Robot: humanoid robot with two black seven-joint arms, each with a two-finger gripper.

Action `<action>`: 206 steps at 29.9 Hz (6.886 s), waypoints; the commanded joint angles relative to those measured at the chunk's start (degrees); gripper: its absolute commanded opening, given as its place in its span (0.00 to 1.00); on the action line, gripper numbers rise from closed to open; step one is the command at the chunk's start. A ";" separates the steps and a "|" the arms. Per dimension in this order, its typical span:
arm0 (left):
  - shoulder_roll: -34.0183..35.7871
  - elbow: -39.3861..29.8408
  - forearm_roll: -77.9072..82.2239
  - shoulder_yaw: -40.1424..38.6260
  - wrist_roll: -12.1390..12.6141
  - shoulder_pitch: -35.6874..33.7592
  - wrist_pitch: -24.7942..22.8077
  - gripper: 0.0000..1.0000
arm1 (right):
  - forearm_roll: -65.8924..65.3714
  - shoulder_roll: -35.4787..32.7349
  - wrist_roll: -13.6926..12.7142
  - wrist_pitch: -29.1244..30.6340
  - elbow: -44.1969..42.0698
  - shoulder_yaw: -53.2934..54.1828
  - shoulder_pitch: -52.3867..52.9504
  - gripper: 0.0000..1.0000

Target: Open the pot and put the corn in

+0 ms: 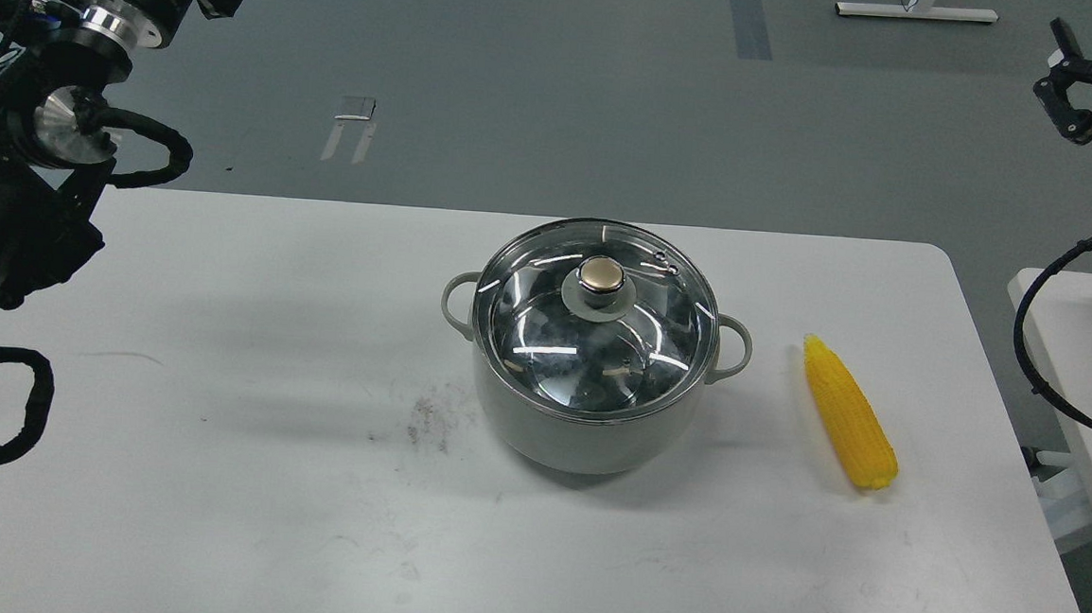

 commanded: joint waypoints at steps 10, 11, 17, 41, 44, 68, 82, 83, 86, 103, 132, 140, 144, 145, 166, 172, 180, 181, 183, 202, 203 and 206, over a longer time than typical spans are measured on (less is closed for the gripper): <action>-0.02 0.27 0.00 0.15 -0.03 -0.39 0.01 0.98 | -0.01 -1.23 0.01 0.00 -0.15 -0.09 -0.17 1.00; -0.02 0.27 0.00 0.15 -0.03 -0.39 0.01 0.98 | -0.01 -1.23 0.01 0.00 -0.15 -0.09 -0.17 1.00; -0.11 0.44 -0.35 -0.20 -0.47 -0.22 0.01 0.98 | 0.08 -2.99 -0.08 0.00 -0.15 -0.27 0.71 1.00; 2.97 -29.07 43.13 1.47 -2.50 -0.57 6.29 0.94 | 0.08 -0.70 0.18 0.00 -1.20 -0.36 1.68 1.00; 2.53 -36.79 55.24 2.43 -2.41 -0.04 6.65 0.89 | 0.26 -0.70 0.27 0.00 -1.11 -0.36 1.59 1.00; -2.13 -45.17 103.98 31.00 -8.79 -0.57 22.99 0.80 | 0.52 -0.44 0.27 0.00 -0.32 -0.09 1.68 1.00; -3.62 -40.96 104.24 33.64 -8.79 1.63 24.14 0.75 | 0.52 -0.35 0.27 0.00 -0.06 0.17 1.59 1.00; -3.62 -40.69 104.24 33.64 -8.79 1.98 24.57 0.75 | 0.52 -0.44 0.27 0.00 -0.06 0.17 1.59 1.00; -3.62 -39.90 103.98 33.64 -8.79 2.86 25.19 0.75 | 0.52 -0.35 0.27 0.00 -0.06 0.17 1.68 1.00; -3.71 -37.35 104.15 34.60 -8.79 4.09 27.21 0.51 | 0.61 -0.70 0.18 0.00 -0.15 0.17 2.03 1.00; 3.05 -43.06 95.11 33.55 -8.79 -2.76 27.83 0.30 | 0.61 -0.79 0.27 0.00 -0.23 0.08 1.85 1.00; 15.86 -45.25 90.80 33.20 -8.79 -4.53 27.92 0.30 | 0.52 -0.88 0.27 0.00 -0.15 0.08 1.59 1.00; 25.28 -45.88 90.62 34.08 -8.79 -1.90 28.27 0.30 | 0.52 -0.97 0.18 0.00 -0.23 0.08 1.50 1.00; 26.77 -45.88 90.62 34.08 -8.79 -0.76 28.36 0.30 | 0.61 -0.97 0.27 0.00 -0.23 0.08 1.42 1.00; 34.34 -35.77 85.08 34.52 -8.79 25.79 41.36 0.32 | 0.52 -0.97 0.18 0.00 -0.06 -0.18 0.27 1.00; 33.99 -35.59 84.91 34.61 -8.79 27.56 41.54 0.32 | 0.52 -0.88 0.18 0.00 0.03 -0.18 -1.05 1.00; 30.48 -33.66 84.73 34.78 -8.79 30.37 43.47 0.39 | 0.52 -0.88 0.18 0.00 0.12 -0.27 -1.40 1.00; 30.48 -33.66 84.73 34.78 -8.79 30.72 43.47 0.39 | 0.52 -0.88 0.18 0.00 0.03 -0.27 -1.40 1.00; 30.39 -33.48 84.64 34.78 -8.79 30.90 43.47 0.39 | 0.52 -0.88 0.18 0.00 0.03 -0.27 -1.48 1.00; 28.10 -32.34 84.03 34.43 -8.79 32.92 44.62 0.74 | 0.52 -0.62 0.18 0.00 0.12 -0.44 -2.28 1.00; 28.19 -32.43 84.03 34.34 -8.79 32.92 44.62 0.77 | 0.52 -0.62 0.18 0.00 0.12 -0.53 -2.28 1.00; 28.28 -32.43 83.07 33.73 -8.79 32.48 44.62 0.86 | 0.52 -0.79 0.18 0.00 0.20 -0.53 -2.36 1.00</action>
